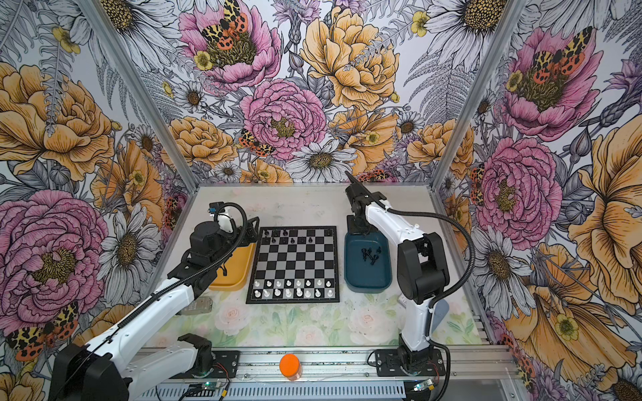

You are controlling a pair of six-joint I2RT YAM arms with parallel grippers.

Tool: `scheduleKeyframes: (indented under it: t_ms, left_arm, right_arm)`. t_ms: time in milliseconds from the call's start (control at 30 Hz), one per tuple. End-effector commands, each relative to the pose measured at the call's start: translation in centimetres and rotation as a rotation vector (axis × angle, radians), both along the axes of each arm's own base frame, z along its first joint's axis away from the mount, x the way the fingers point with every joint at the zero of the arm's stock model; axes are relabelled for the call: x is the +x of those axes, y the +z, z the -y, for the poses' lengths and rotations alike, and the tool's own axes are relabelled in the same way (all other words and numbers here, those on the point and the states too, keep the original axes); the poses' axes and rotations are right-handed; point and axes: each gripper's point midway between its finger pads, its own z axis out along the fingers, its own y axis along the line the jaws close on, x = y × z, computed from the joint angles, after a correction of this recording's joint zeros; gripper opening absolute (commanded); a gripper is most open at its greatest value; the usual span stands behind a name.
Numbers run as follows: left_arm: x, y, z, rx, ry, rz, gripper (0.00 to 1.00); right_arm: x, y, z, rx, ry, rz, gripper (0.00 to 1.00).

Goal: Set up the chess pieces on the board
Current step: 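Carry the black pawn with the right gripper to the board's far rows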

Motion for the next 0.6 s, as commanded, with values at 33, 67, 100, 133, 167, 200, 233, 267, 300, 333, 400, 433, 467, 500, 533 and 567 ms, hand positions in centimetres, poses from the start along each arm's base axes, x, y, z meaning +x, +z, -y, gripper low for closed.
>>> scheduleKeyframes:
  t_ms: [33,67,100,133,167,200,233,267,300,333,400,433,467,500,533,567]
  left_arm:
    - [-0.4,0.8,0.0,0.006,-0.004,0.03,0.95]
    - [-0.4,0.8,-0.1,0.004,-0.002,0.032,0.95]
    - [-0.4,0.8,-0.1,0.004,-0.004,0.03,0.95]
    - [-0.4,0.8,-0.1,0.003,-0.007,0.032,0.95]
    - [-0.5,0.8,-0.1,0.003,-0.007,0.032,0.95]
    - [-0.5,0.8,-0.1,0.002,-0.008,0.033,0.95]
    - [-0.6,0.9,-0.2,0.002,-0.006,0.035,0.95]
    - [-0.6,0.8,-0.3,0.002,-0.002,0.034,0.95]
    - [-0.6,0.8,-0.4,0.003,0.0,0.035,0.95]
    - [-0.6,0.9,-0.4,0.002,0.001,0.037,0.95]
    - [-0.7,0.9,-0.6,0.002,0.005,0.04,0.95]
    - [-0.7,0.9,-0.6,0.002,0.006,0.04,0.95]
    - [-0.8,0.9,-0.6,0.002,0.006,0.04,0.95]
    - [-0.8,0.9,-0.7,0.001,0.007,0.04,0.96]
    - [-0.8,0.9,-0.7,0.001,0.006,0.041,0.96]
    - [-0.8,0.9,-0.8,0.001,0.01,0.041,0.96]
  right_arm:
    - [-0.2,2.0,-4.0,0.05,0.079,0.011,0.0]
    - [-0.2,1.9,-5.0,0.057,0.099,0.008,0.0]
    - [-0.2,1.8,-5.9,0.063,0.114,0.004,0.0]
    - [-0.2,1.6,-6.8,0.071,0.13,-0.002,0.0]
    - [-0.2,1.3,-7.7,0.077,0.146,-0.008,0.0]
    - [-0.2,1.1,-8.5,0.085,0.155,-0.015,0.0]
    - [-0.3,0.7,-9.4,0.093,0.172,-0.024,0.0]
    - [-0.3,0.3,-10.1,0.095,0.183,-0.03,0.0]
    - [-0.3,0.0,-10.6,0.095,0.191,-0.035,0.0]
    - [-0.3,-0.3,-11.2,0.096,0.199,-0.041,0.0]
    - [-0.4,-1.1,-12.2,0.102,0.214,-0.056,0.0]
    - [-0.4,-1.3,-12.6,0.107,0.22,-0.062,0.0]
    - [-0.4,-1.6,-13.0,0.107,0.227,-0.066,0.0]
    - [-0.4,-1.8,-13.3,0.107,0.231,-0.069,0.0]
    - [-0.2,-2.1,-13.4,0.103,0.231,-0.07,0.0]
    - [-0.2,-2.3,-13.6,0.102,0.232,-0.072,0.0]
